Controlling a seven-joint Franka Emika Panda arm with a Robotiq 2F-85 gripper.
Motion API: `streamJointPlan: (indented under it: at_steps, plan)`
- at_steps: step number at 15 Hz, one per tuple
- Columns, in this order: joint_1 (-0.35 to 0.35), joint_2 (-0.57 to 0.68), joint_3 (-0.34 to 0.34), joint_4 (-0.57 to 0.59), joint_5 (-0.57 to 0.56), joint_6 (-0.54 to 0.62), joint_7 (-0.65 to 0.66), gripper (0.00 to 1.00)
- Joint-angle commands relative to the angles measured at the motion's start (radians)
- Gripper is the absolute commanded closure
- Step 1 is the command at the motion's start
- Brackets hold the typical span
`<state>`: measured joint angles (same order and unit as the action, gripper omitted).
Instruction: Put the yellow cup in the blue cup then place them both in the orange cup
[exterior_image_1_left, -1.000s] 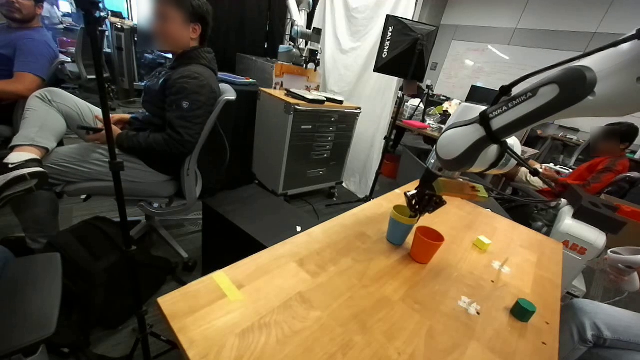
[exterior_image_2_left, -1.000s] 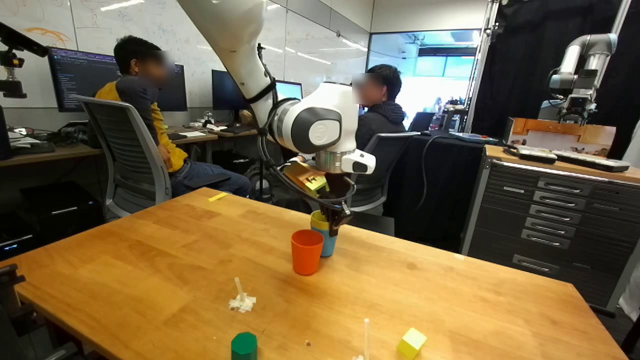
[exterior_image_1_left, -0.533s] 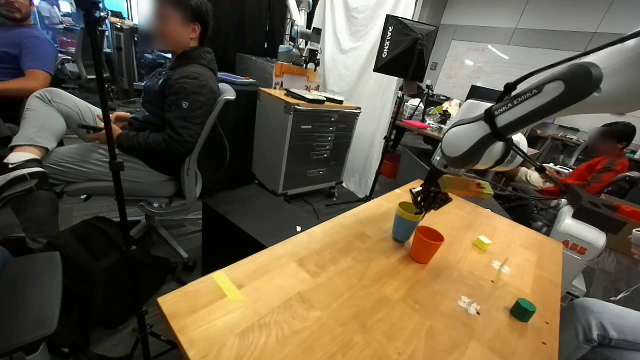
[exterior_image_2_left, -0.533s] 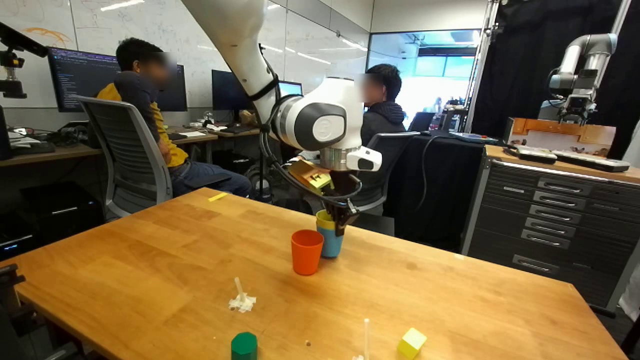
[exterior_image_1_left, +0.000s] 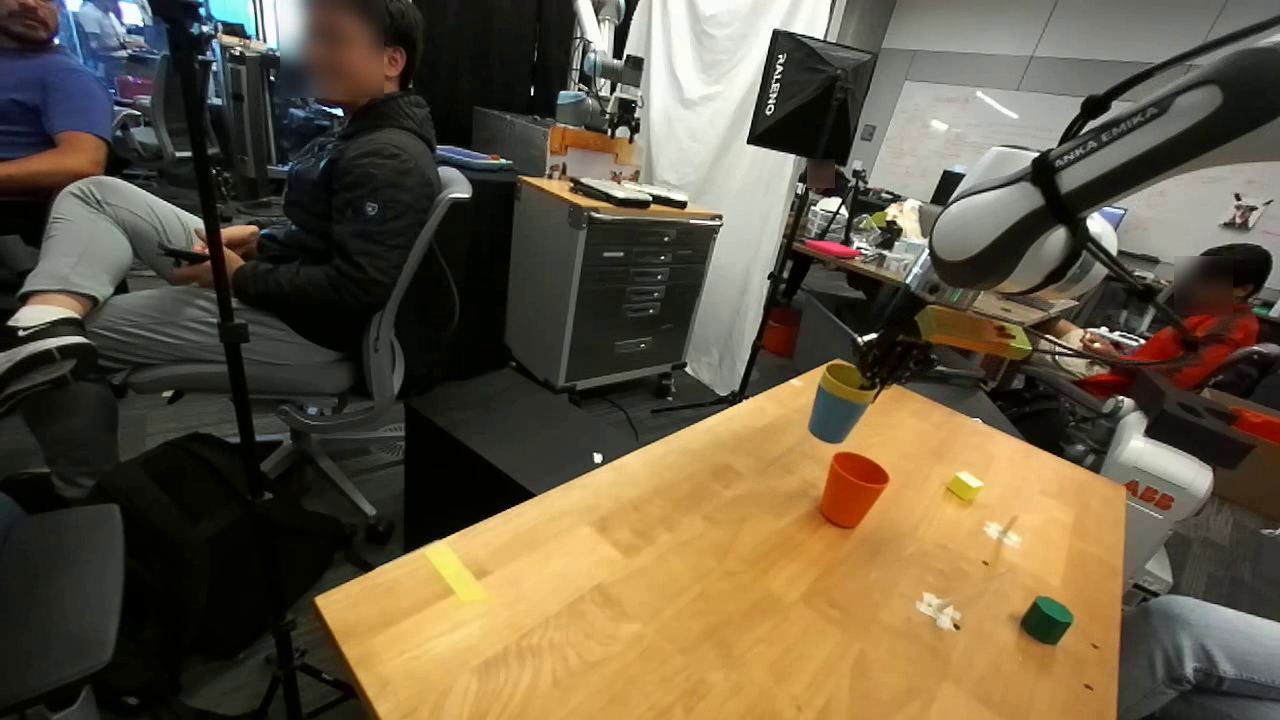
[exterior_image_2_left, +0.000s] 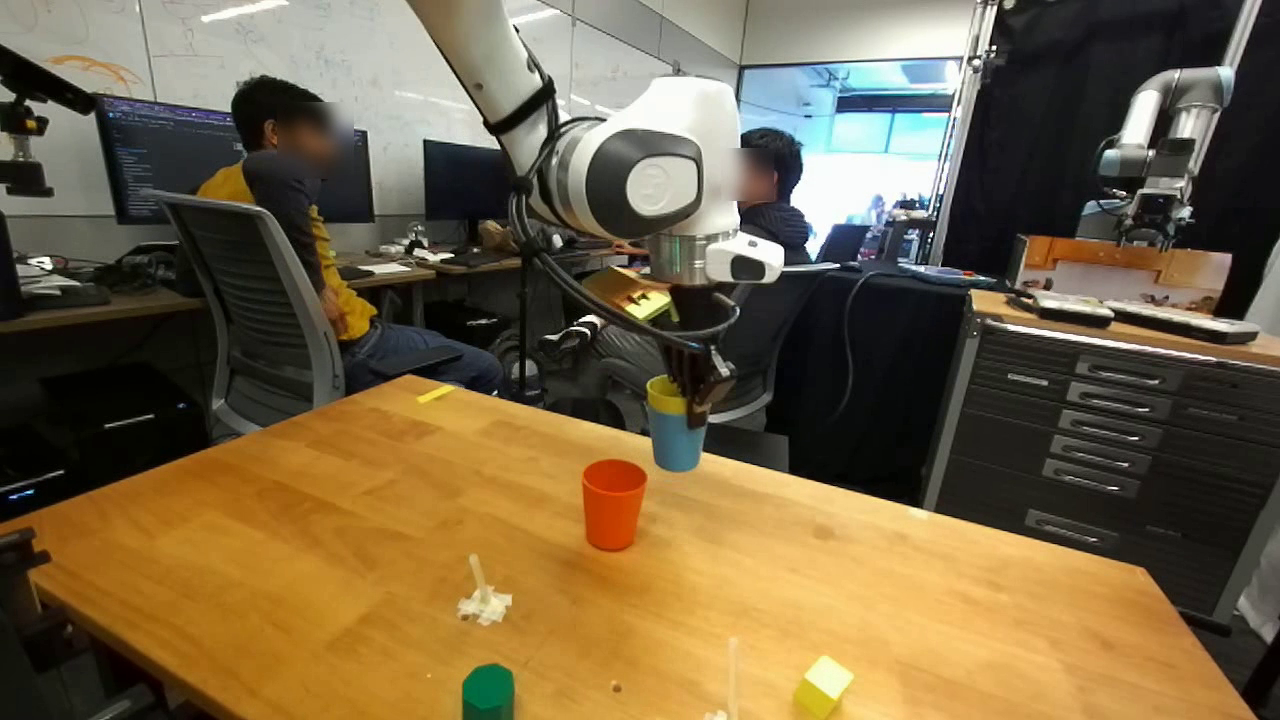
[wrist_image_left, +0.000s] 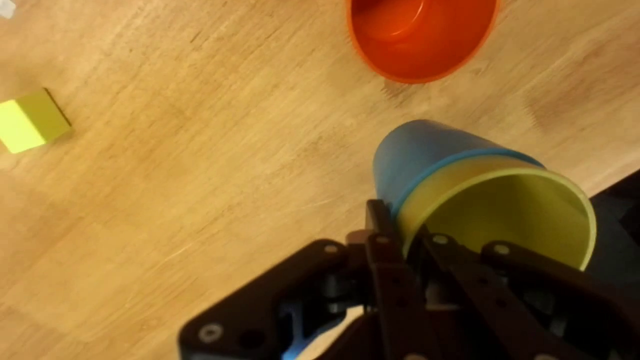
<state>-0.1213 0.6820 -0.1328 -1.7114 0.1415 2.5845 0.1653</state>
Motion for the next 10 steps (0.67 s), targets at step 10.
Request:
streamJointPlan:
  at_steps: [10]
  plan:
    - [-0.009, -0.395, 0.009, -0.363, 0.004, 0.068, -0.036, 0.94]
